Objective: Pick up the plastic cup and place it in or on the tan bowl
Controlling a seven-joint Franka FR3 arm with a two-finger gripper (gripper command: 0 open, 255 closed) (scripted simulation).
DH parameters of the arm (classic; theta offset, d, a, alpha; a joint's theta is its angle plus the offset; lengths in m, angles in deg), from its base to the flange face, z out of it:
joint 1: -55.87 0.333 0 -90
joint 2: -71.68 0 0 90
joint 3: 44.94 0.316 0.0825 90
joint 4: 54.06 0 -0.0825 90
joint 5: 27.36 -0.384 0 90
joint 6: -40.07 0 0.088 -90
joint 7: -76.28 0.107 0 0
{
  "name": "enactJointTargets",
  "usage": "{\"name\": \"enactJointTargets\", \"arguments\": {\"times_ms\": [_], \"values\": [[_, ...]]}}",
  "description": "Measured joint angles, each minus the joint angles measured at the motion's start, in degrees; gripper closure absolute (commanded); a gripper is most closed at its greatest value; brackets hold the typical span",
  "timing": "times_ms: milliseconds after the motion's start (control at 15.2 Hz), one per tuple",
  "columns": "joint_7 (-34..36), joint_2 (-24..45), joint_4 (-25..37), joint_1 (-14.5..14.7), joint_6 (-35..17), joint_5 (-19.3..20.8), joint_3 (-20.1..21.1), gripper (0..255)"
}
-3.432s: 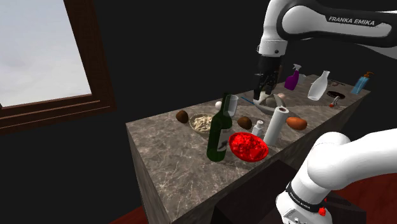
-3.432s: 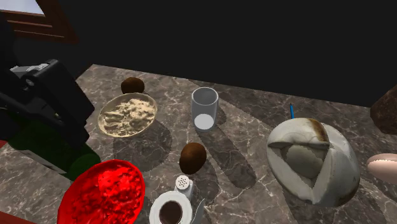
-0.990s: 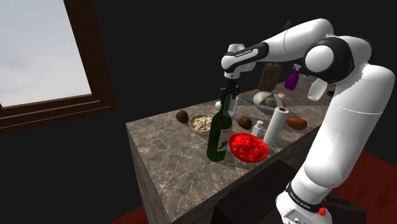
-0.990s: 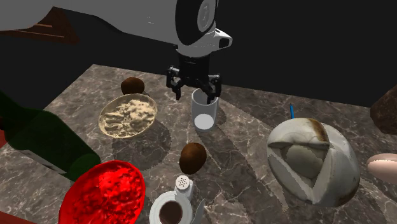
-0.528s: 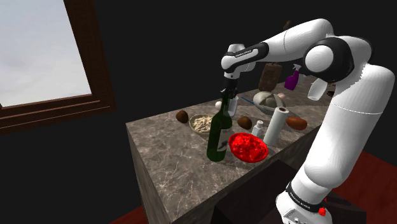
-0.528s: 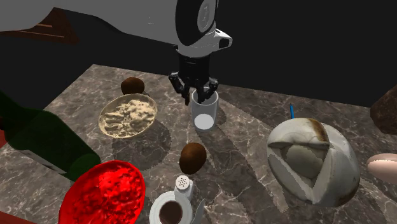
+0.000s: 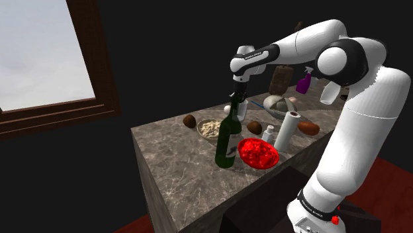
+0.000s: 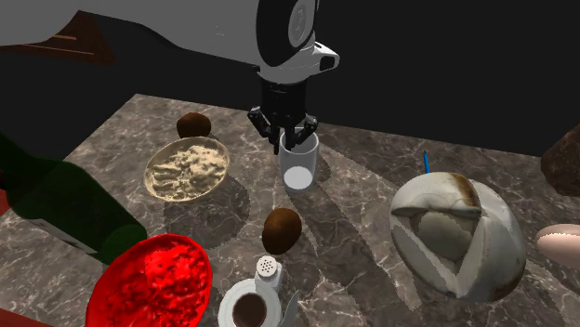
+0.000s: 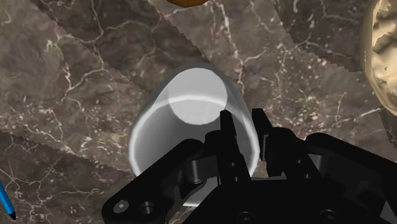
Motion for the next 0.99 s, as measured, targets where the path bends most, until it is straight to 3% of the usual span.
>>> {"name": "enactJointTargets", "arguments": {"times_ms": [990], "values": [[0.69, -2.76, 7.43, 0.11, 10.12, 0.87, -0.09, 255]]}}
